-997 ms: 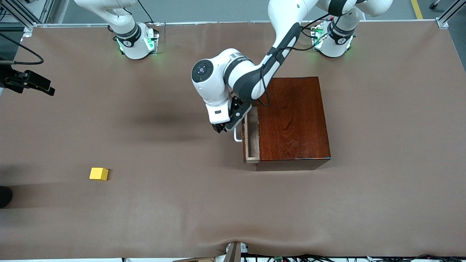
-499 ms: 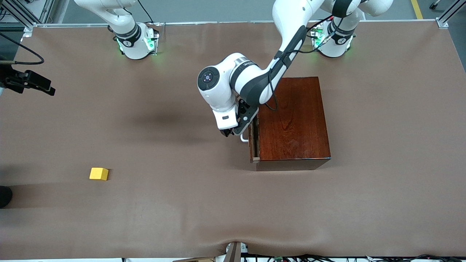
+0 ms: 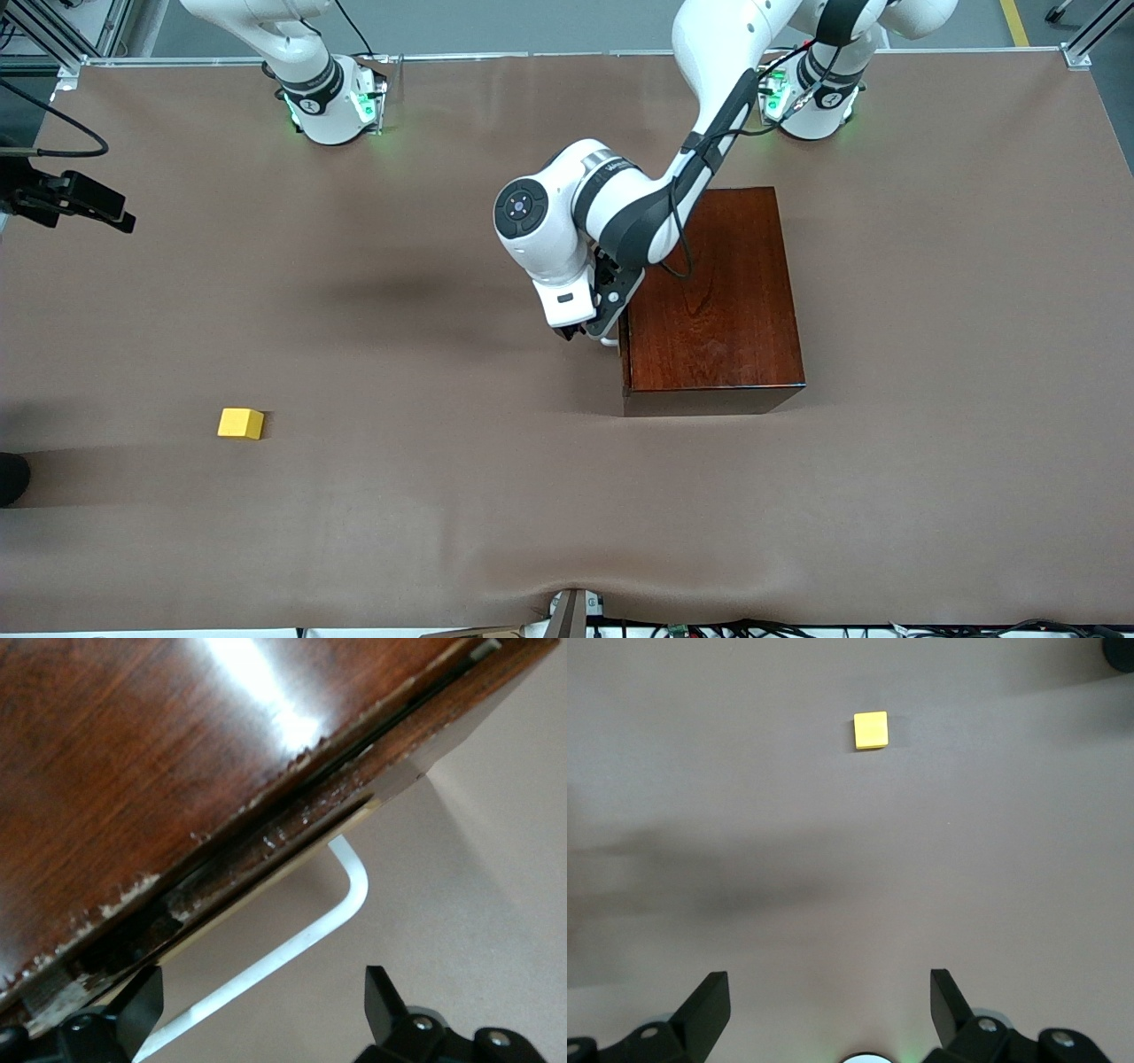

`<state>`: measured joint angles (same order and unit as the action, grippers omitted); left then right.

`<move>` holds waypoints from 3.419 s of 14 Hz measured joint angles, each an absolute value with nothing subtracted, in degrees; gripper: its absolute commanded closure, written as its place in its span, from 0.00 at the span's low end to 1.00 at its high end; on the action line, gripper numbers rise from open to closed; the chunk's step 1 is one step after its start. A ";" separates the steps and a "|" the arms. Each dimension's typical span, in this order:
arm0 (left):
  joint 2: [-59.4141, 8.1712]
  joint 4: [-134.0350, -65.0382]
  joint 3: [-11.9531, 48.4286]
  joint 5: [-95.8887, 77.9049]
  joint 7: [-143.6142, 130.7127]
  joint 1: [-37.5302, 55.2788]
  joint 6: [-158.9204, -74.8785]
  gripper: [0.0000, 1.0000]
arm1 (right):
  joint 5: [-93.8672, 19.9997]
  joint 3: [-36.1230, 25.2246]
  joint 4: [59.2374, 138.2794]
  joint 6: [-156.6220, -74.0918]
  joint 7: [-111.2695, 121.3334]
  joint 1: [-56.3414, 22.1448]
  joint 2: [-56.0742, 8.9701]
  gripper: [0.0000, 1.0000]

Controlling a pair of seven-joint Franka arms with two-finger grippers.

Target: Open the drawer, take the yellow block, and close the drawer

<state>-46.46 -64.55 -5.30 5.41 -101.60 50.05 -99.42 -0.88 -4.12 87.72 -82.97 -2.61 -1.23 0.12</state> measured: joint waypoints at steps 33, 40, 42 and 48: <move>-13.34 -69.35 -5.80 0.89 -33.18 15.98 -79.31 0.00 | -0.88 -3.88 87.90 -83.00 -2.59 -1.28 0.05 0.00; -1.46 -88.17 4.22 0.89 -15.36 -0.55 -86.06 0.00 | -0.87 -3.85 87.91 -83.00 -2.58 -1.29 0.05 0.00; 4.16 -94.23 8.08 0.89 -14.18 -3.97 -87.05 0.00 | -0.87 -3.85 87.91 -83.01 -2.58 -1.29 0.05 0.00; 9.80 -96.90 9.29 0.89 -11.82 -4.43 -87.58 0.00 | -0.84 -3.87 87.91 -83.04 -2.58 -1.30 0.05 0.00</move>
<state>9.80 -96.90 9.29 0.89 -11.82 -4.43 -87.58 -0.84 -3.87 87.91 -83.04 -2.58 -1.30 0.05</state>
